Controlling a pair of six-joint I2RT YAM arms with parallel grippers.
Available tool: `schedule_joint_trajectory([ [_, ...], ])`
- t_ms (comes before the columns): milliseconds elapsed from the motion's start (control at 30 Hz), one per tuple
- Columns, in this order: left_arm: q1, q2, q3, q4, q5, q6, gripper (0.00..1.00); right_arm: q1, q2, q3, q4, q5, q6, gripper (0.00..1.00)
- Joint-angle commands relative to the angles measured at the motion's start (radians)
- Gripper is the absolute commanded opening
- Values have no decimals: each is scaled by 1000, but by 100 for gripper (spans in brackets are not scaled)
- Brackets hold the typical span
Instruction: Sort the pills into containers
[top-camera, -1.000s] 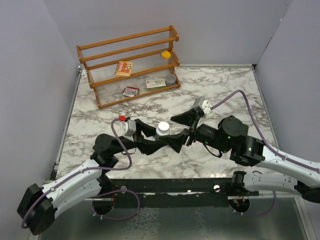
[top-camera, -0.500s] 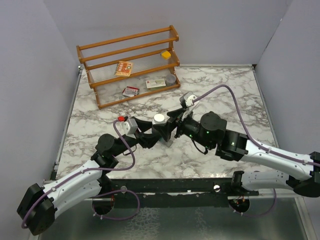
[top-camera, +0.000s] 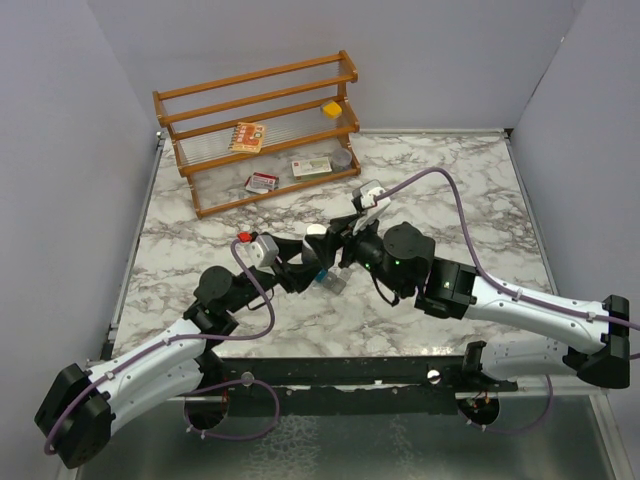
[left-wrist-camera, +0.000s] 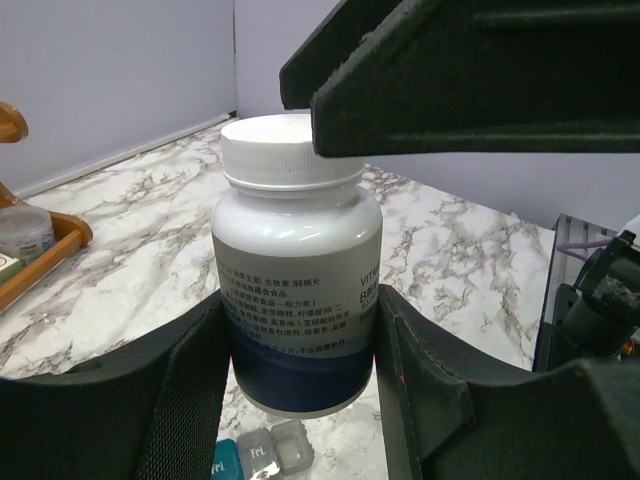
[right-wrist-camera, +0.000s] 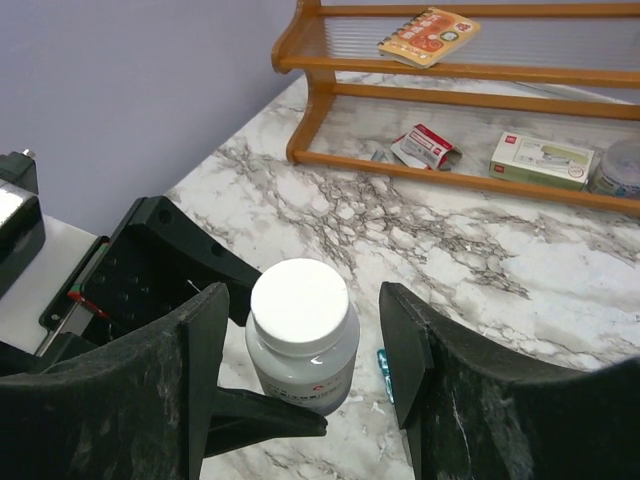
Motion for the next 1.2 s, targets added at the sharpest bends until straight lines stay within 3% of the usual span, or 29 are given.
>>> schedule_joint_trajectory([
  [0, -5, -2, -2, 28, -32, 17, 0, -2, 7, 31, 63, 26, 23, 61],
  [533, -6, -16, -6, 30, -26, 13, 0, -3, 49, 37, 80, 15, 51, 61],
  [867, -8, -18, -10, 31, -31, 9, 0, -2, 51, 36, 83, 17, 52, 36],
  [1167, -8, -32, -1, 31, 0, -8, 0, -3, 43, 40, 33, 0, 44, 22],
])
